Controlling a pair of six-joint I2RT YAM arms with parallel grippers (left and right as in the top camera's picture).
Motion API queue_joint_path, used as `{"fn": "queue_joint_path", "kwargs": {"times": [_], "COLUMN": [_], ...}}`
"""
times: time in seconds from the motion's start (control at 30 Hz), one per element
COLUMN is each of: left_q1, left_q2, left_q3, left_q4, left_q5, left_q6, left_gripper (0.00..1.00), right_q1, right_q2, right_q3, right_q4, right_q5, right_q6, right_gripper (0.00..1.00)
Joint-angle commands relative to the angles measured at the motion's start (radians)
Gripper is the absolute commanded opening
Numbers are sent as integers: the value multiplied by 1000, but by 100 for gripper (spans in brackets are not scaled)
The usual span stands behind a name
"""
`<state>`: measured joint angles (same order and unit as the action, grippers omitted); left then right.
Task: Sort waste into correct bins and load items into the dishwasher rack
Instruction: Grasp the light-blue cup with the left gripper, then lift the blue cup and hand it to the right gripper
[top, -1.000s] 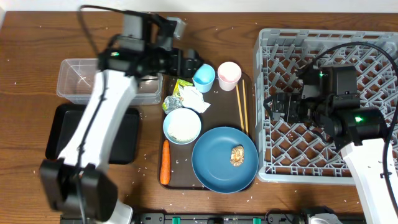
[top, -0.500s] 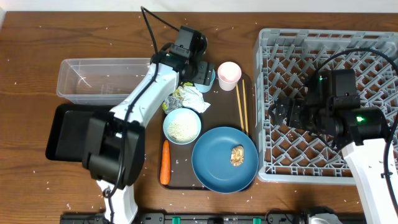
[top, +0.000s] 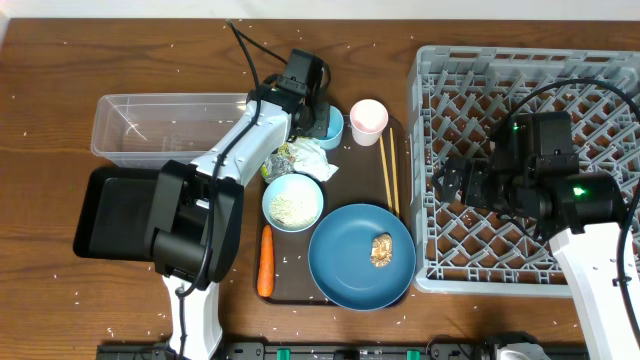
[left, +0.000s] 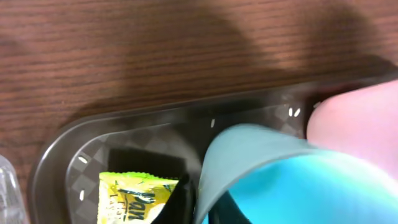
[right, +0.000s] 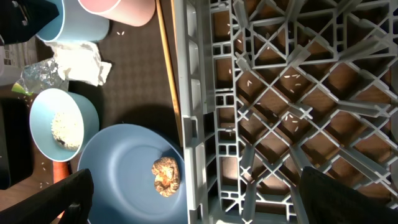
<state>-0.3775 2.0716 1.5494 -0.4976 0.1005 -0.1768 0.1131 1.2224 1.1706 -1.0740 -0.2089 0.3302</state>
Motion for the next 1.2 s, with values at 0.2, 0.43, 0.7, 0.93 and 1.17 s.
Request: {"fn": "queue_joint_path", "kwargs": {"times": [0.2, 0.43, 0.7, 0.93, 1.17], "left_q1": [1, 6, 39, 40, 40], "left_q2": [-196, -401, -560, -618, -626], "left_q3": [20, 20, 20, 20, 20], "left_q4": [-115, -214, -212, -214, -213], "left_q5": [13, 311, 684, 845, 1006], "left_q6": [-1, 44, 122, 124, 124], "left_gripper": [6, 6, 6, 6, 6], "right_q1": [-12, -12, -12, -7, -7], "right_q2": [2, 0, -7, -7, -7], "right_q3": [18, 18, 18, 18, 18], "right_q4": [14, 130, 341, 522, 641], "right_q5": [3, -213, -810, -993, -1070], "right_q6": [6, -135, -362, -371, -385], "right_gripper": [99, 98, 91, 92, 94]}}
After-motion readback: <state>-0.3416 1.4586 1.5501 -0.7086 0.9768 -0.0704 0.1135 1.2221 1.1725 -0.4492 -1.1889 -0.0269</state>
